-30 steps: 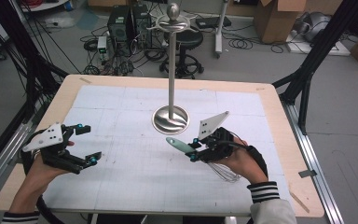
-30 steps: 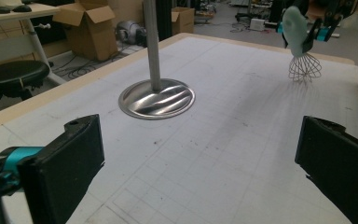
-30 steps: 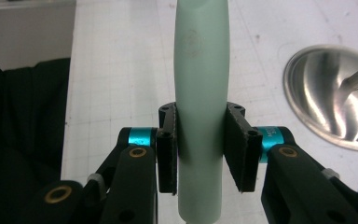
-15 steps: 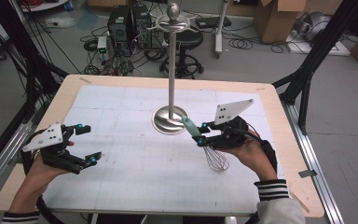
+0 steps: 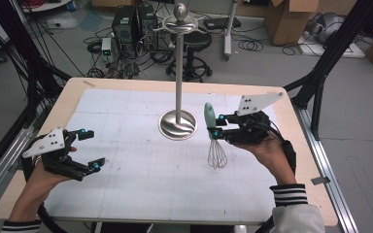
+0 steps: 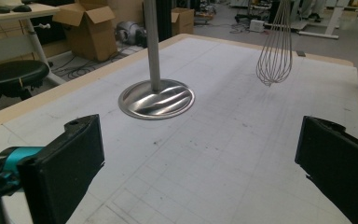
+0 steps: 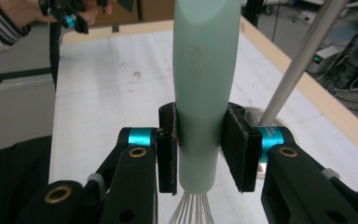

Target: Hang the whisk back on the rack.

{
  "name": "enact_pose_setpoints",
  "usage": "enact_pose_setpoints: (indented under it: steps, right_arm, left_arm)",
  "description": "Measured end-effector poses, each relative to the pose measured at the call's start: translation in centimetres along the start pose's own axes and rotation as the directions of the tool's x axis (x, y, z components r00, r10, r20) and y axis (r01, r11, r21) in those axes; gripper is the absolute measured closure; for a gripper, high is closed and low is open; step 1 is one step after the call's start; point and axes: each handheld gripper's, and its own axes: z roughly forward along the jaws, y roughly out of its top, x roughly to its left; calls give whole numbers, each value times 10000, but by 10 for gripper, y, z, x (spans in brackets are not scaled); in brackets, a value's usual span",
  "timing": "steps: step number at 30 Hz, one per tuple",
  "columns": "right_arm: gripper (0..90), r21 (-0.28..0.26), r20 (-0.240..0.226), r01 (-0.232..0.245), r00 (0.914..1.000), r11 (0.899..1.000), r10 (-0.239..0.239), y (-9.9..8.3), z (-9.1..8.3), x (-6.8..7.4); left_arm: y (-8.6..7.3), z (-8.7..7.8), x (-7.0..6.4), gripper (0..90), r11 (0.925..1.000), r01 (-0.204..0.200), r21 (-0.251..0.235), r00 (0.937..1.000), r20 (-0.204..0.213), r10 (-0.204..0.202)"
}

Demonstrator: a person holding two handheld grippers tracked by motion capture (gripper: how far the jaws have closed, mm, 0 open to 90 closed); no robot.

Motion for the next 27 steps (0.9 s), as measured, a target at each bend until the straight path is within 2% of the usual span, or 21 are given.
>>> enact_pose_setpoints:
  steps: [15, 20, 27]
  right_arm:
    - [680, -443, 542, -564, 9968, 9974, 588, 20, -18, -16]
    - [680, -594, 561, -571, 9966, 9966, 604, 28, -23, -26]
    - [680, -544, 686, -709, 9949, 9960, 745, 43, -26, -41]
  left_arm:
    - [0, -3, 2, 17, 10000, 10, -95, 10000, 37, -10]
    - [0, -2, 0, 17, 10000, -14, -27, 10000, 54, 14]
    - [0, 0, 0, 17, 10000, -46, 88, 10000, 86, 45]
